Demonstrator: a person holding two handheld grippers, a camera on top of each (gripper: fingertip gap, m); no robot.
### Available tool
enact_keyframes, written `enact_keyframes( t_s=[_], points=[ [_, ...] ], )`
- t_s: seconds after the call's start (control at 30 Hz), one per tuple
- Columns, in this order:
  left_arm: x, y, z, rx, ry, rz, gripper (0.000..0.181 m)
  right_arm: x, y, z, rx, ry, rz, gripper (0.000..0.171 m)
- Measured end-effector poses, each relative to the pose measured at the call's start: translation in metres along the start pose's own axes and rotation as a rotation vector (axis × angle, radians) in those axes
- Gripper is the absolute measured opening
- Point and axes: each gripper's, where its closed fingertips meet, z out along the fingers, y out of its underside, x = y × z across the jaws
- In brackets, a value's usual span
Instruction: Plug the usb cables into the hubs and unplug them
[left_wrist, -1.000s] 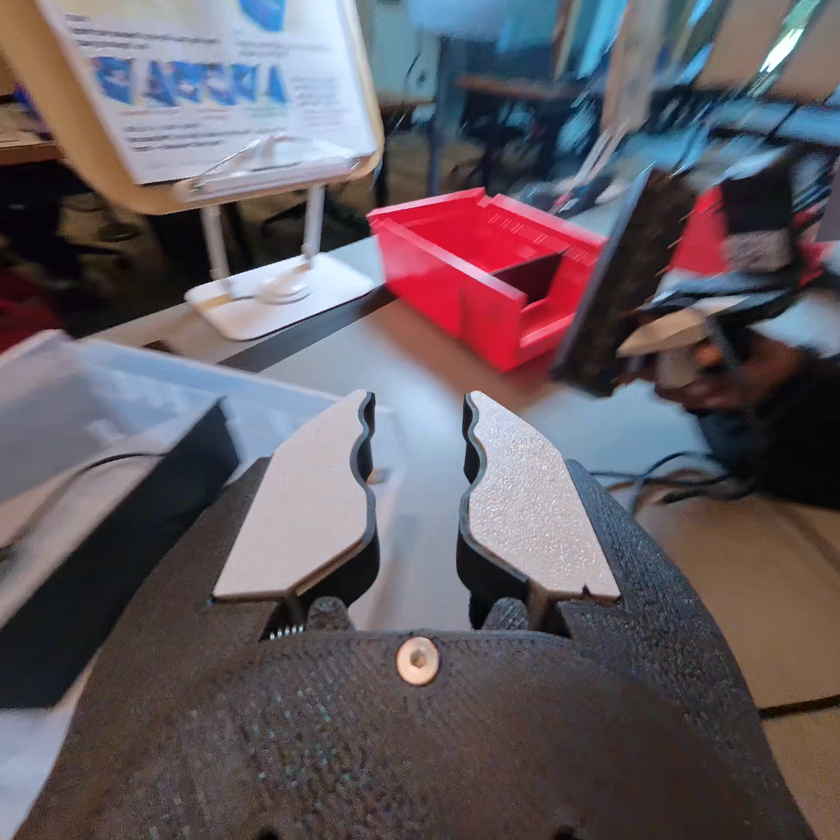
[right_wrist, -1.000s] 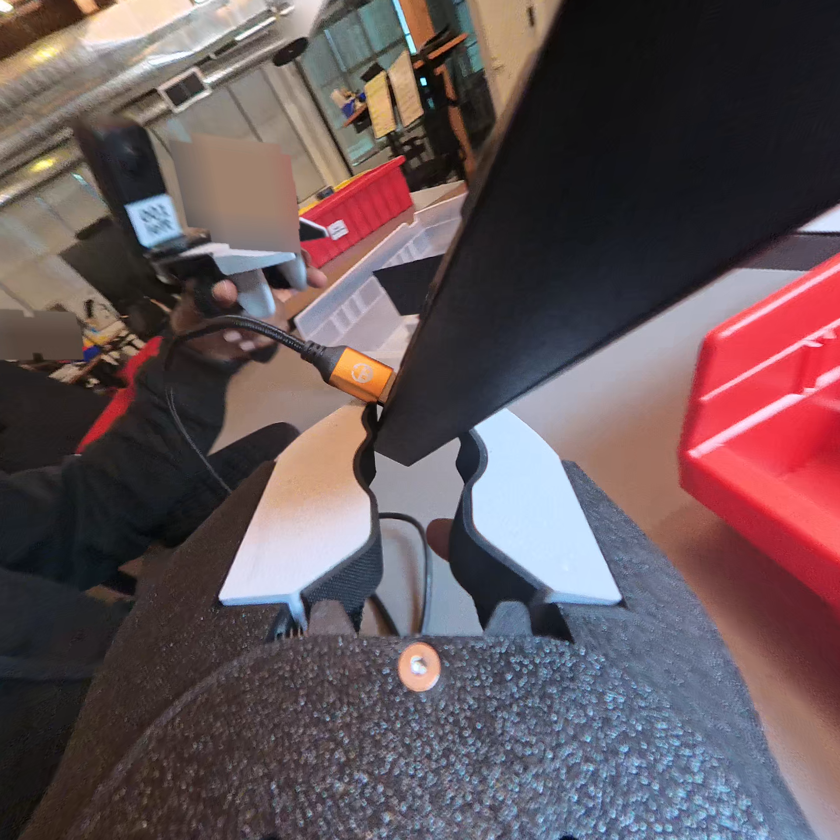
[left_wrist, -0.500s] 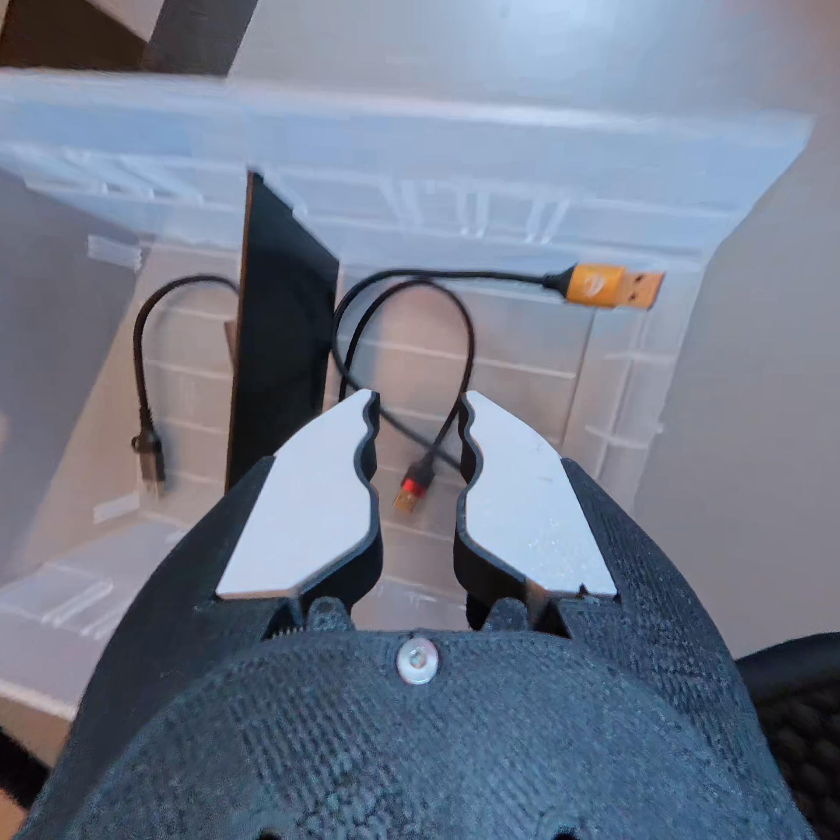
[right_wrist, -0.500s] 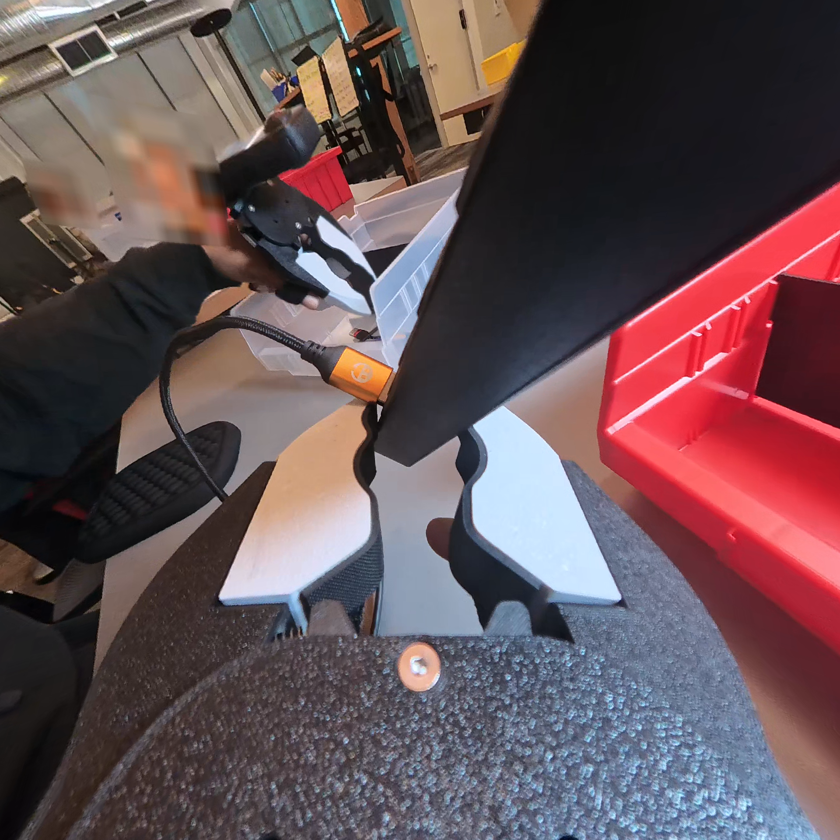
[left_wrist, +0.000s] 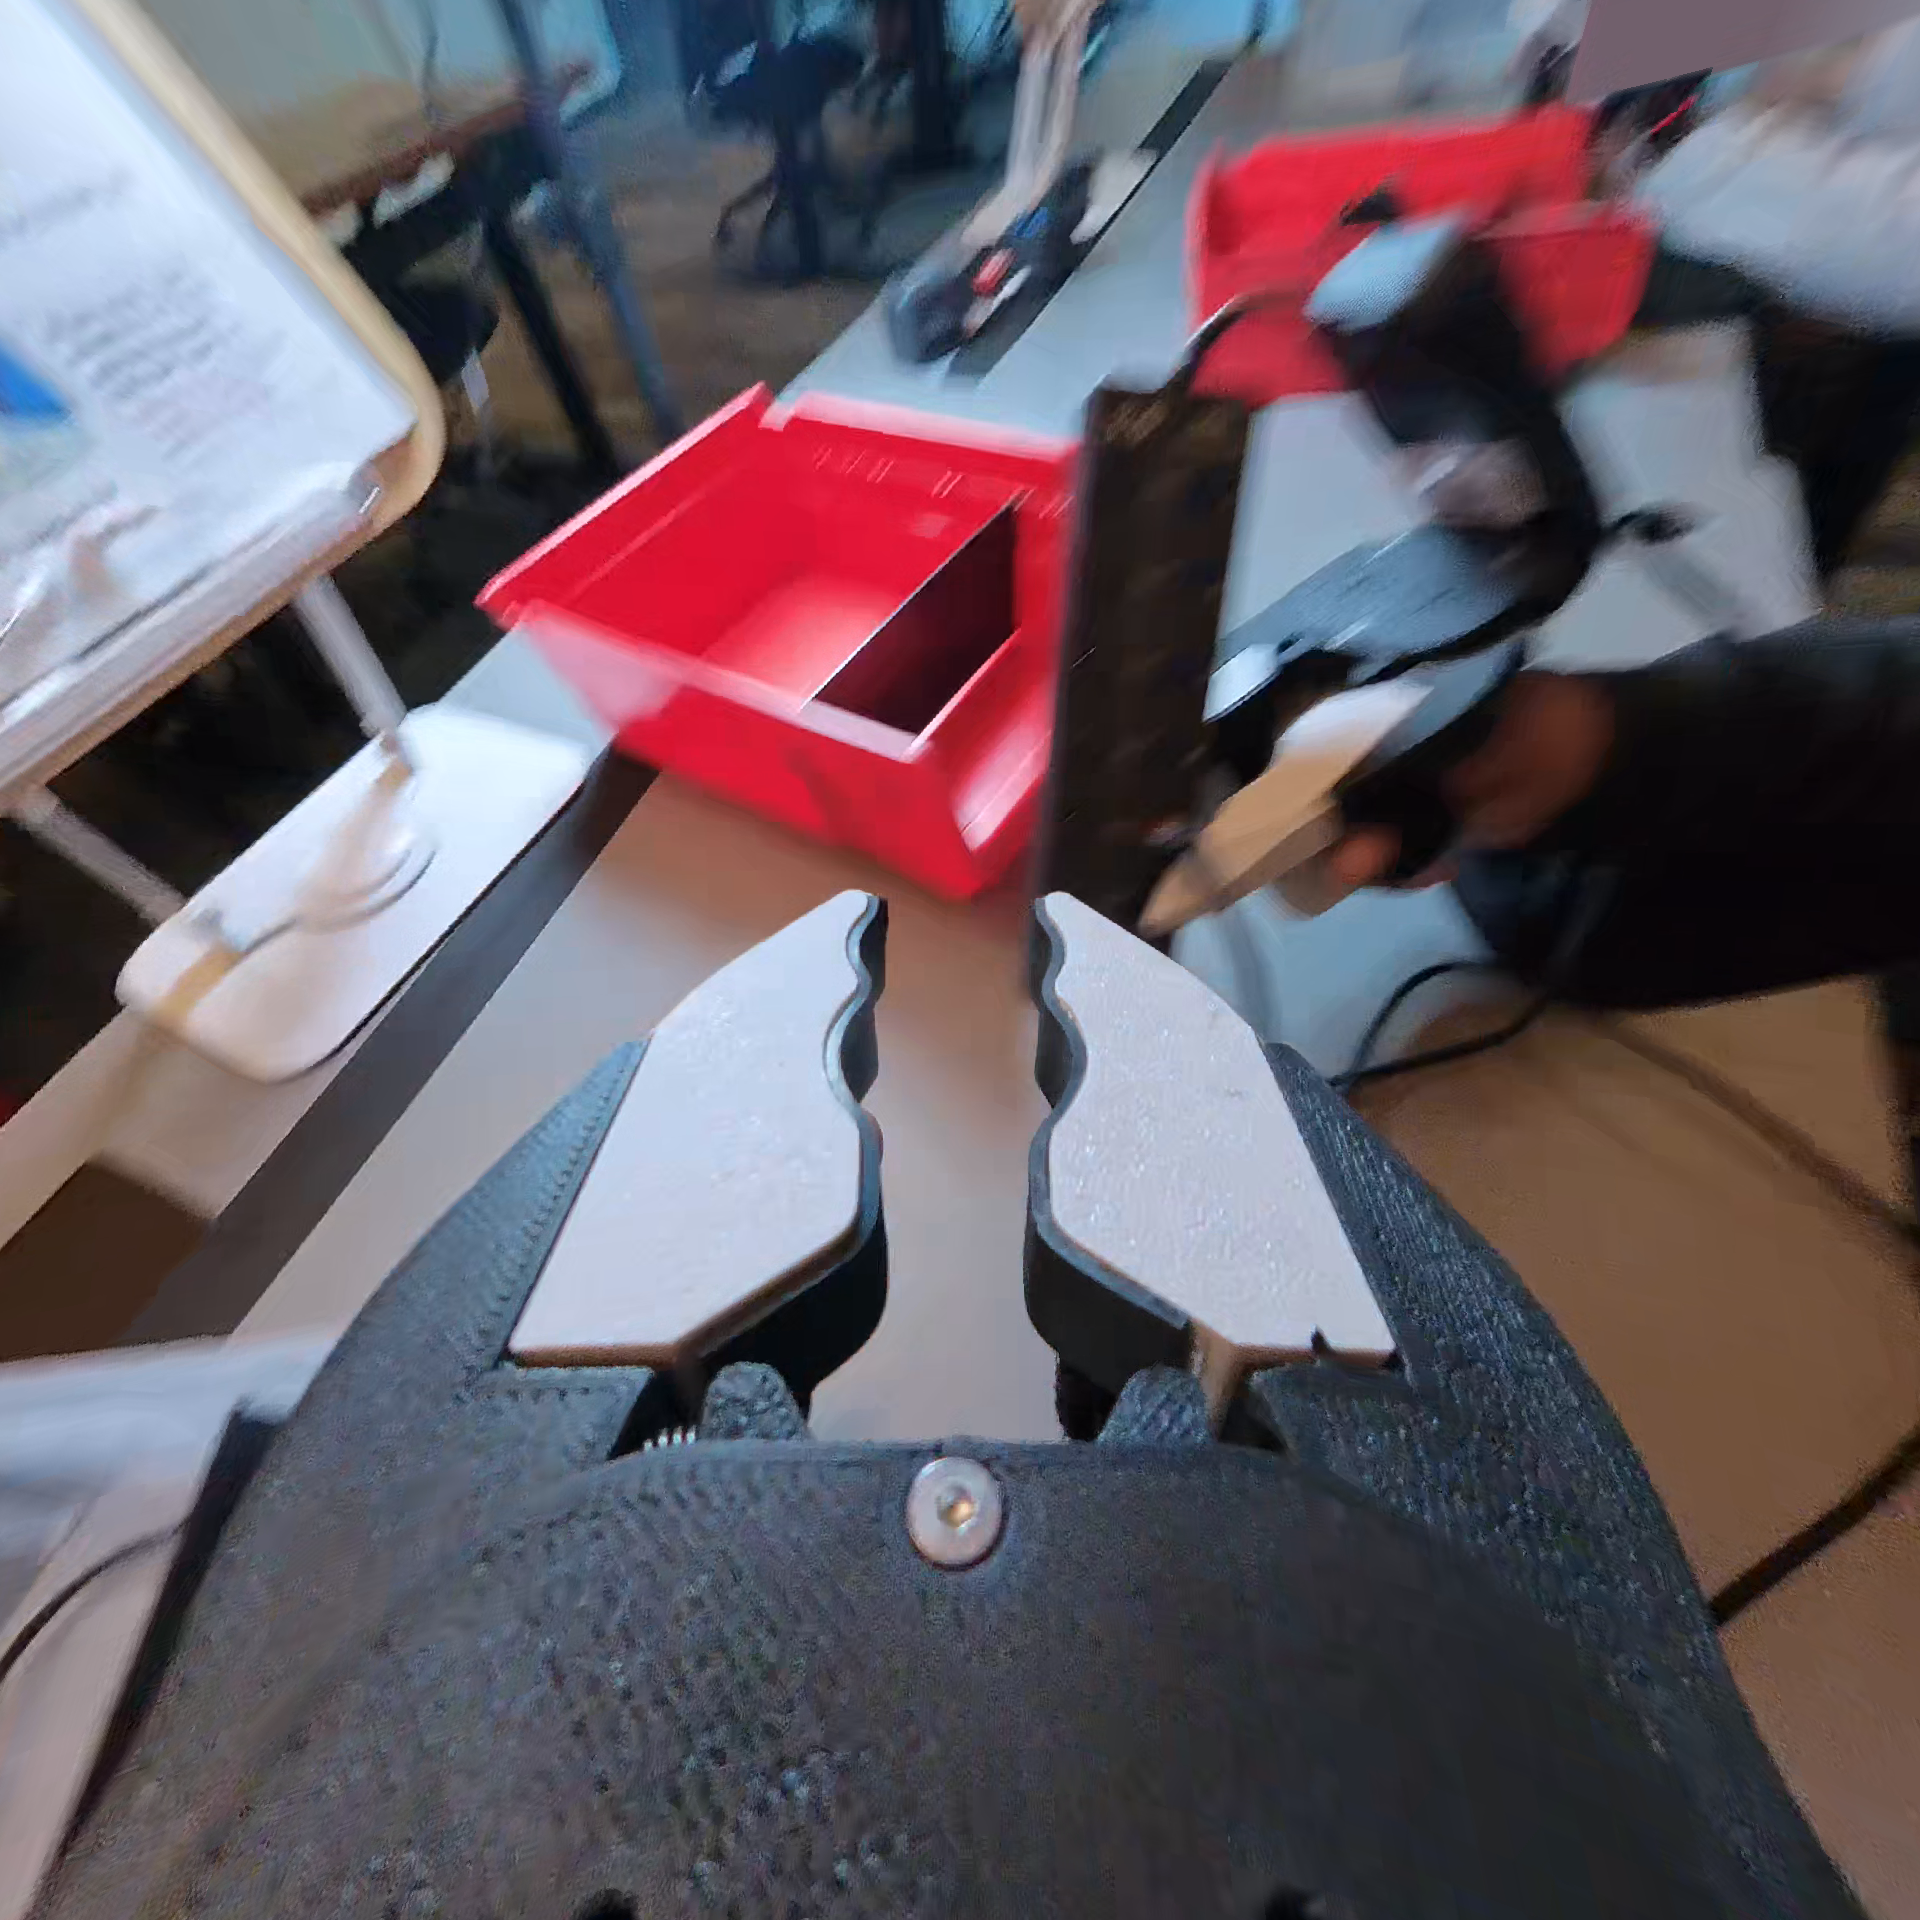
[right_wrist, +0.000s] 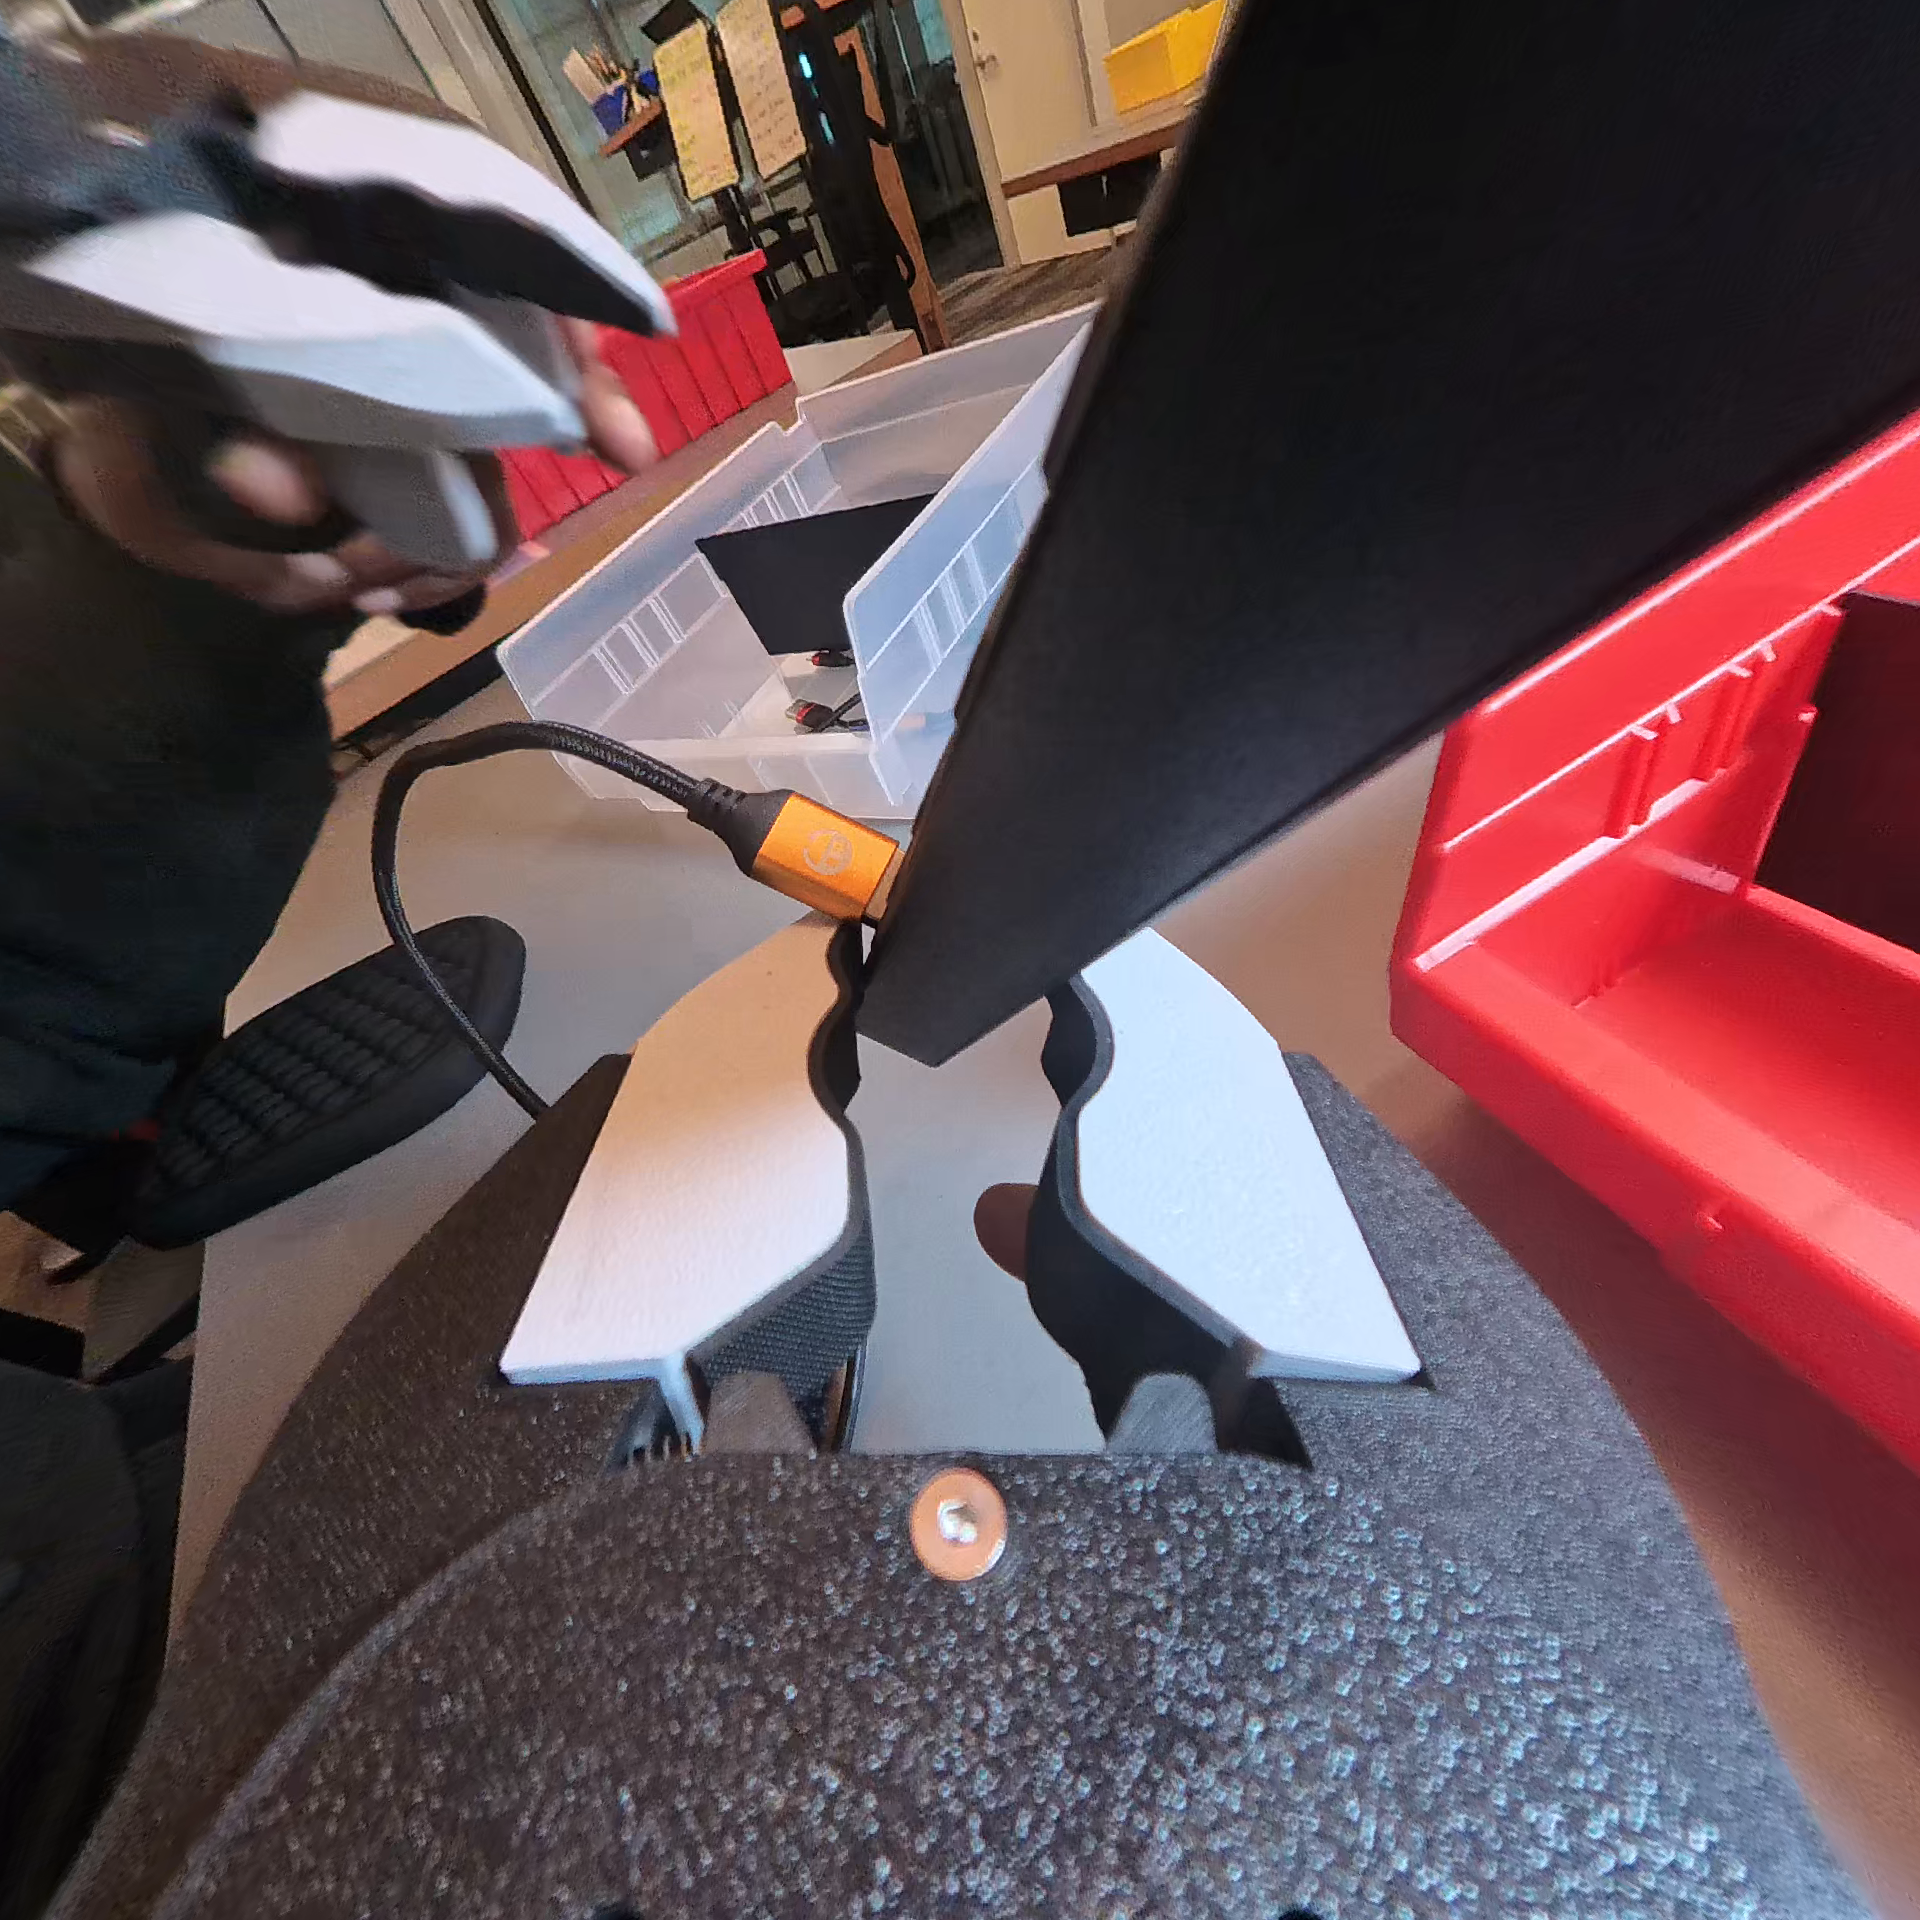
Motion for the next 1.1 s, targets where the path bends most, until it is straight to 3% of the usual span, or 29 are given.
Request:
enact_keyframes(
  t_s=[0.03,0.13,0.27,0.43,0.7,0.77,0.87,0.97,1.1],
  points=[
    [0.023,-0.016,0.001,0.06,0.055,0.005,0.026,0.001,0.001,0.001,-0.006,0.012,-0.004,0.033],
    [0.098,-0.048,0.009,0.18,0.227,0.029,0.024,0.007,0.007,0.004,-0.038,0.088,-0.028,0.033],
    [0.152,-0.035,0.049,0.073,0.304,-0.052,0.032,0.013,0.011,0.006,-0.064,0.179,-0.085,0.033],
    [0.17,-0.017,0.078,0.029,0.351,-0.21,0.04,0.016,0.011,0.005,-0.064,0.214,-0.123,0.033],
    [0.189,-0.025,0.076,0.075,0.48,-0.33,0.029,0.019,0.012,0.006,-0.072,0.234,-0.144,0.033],
    [0.19,-0.024,0.078,0.085,0.478,-0.322,0.018,0.019,0.013,0.007,-0.074,0.238,-0.152,0.033],
    [0.192,-0.023,0.074,0.087,0.481,-0.287,0.018,0.018,0.013,0.007,-0.071,0.237,-0.164,0.033],
    [0.202,-0.016,0.063,0.041,0.506,-0.18,0.047,0.016,0.011,0.006,-0.059,0.226,-0.163,0.032],
    [0.186,-0.019,0.034,0.064,0.444,-0.112,0.055,0.015,0.007,0.004,-0.033,0.21,-0.165,0.032]
  ],
)
